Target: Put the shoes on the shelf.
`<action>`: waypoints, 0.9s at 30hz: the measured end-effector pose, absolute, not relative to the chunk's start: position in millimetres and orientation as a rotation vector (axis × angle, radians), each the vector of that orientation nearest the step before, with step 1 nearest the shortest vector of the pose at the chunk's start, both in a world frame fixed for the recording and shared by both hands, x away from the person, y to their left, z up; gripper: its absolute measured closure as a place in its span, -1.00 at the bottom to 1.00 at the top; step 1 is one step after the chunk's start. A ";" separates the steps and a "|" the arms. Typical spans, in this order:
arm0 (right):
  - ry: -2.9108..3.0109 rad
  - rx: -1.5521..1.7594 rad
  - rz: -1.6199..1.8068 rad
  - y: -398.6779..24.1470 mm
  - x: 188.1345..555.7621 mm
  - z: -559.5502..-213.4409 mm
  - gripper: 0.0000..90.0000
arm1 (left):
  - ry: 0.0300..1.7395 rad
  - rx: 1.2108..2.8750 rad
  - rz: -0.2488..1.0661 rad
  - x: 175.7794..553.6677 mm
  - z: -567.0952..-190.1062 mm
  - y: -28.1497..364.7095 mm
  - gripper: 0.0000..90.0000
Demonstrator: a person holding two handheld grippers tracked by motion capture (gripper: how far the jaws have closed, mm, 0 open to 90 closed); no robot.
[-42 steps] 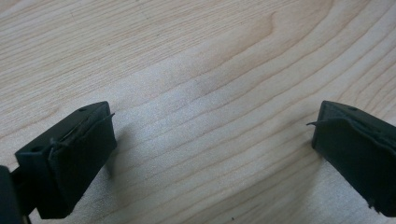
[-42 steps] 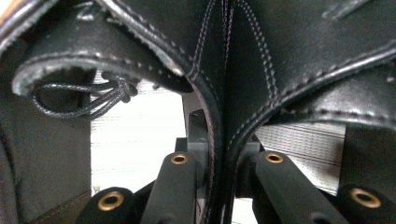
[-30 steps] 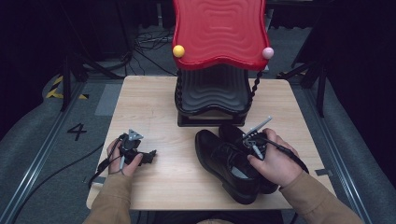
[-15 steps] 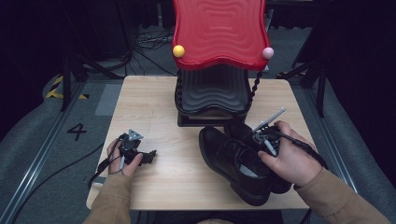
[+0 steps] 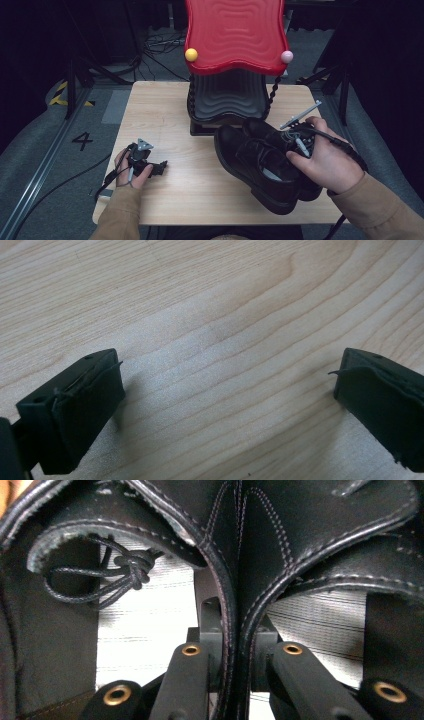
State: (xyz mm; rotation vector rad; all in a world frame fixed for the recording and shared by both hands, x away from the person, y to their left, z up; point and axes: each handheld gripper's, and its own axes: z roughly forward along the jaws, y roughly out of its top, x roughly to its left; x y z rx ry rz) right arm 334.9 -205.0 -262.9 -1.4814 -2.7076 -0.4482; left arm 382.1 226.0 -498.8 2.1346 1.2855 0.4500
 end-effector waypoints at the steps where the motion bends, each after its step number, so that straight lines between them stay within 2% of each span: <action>1: -2.708 -1.487 -0.451 -205.2 334.7 -258.4 0.82 | 1.286 2.134 0.450 382.1 -498.8 226.0 -1.00; 27: -2.715 -1.519 -0.577 -212.2 337.9 -179.4 0.82 | 1.286 2.134 0.450 382.1 -498.8 226.0 -1.00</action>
